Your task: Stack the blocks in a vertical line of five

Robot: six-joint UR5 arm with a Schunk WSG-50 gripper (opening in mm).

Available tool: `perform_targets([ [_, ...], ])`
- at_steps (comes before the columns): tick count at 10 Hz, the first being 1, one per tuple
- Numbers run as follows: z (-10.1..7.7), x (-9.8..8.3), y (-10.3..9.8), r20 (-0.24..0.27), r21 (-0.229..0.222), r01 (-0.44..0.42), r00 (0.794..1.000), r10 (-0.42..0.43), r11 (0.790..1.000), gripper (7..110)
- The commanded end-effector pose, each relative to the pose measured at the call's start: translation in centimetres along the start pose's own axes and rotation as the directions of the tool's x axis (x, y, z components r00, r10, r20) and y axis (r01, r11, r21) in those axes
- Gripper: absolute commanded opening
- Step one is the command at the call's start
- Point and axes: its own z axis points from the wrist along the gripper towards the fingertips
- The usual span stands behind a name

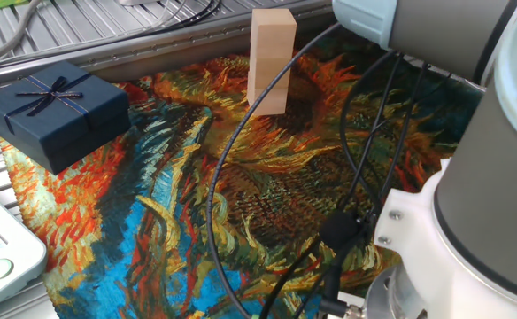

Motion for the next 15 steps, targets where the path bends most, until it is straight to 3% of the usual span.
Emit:
perform_targets([
  [1, 0.23, 0.14, -0.02, -0.004, -0.005, -0.029, 1.000, 0.029, 1.000, 66],
  [10, 0.49, 0.32, -0.02, -0.012, -0.007, -0.029, 1.000, 0.029, 1.000, 66],
  [11, 0.47, 0.35, 0.04, -0.015, -0.009, -0.034, 0.999, 0.034, 0.999, 44],
  [13, 0.38, 0.37, -0.15, -0.020, 0.002, -0.058, 0.998, 0.058, 0.998, 44],
  [14, 0.32, 0.34, -0.21, -0.022, 0.005, -0.067, 0.997, 0.067, 0.998, 7],
  [15, 0.27, 0.34, -0.33, -0.023, 0.010, -0.072, 0.997, 0.072, 0.997, 7],
])
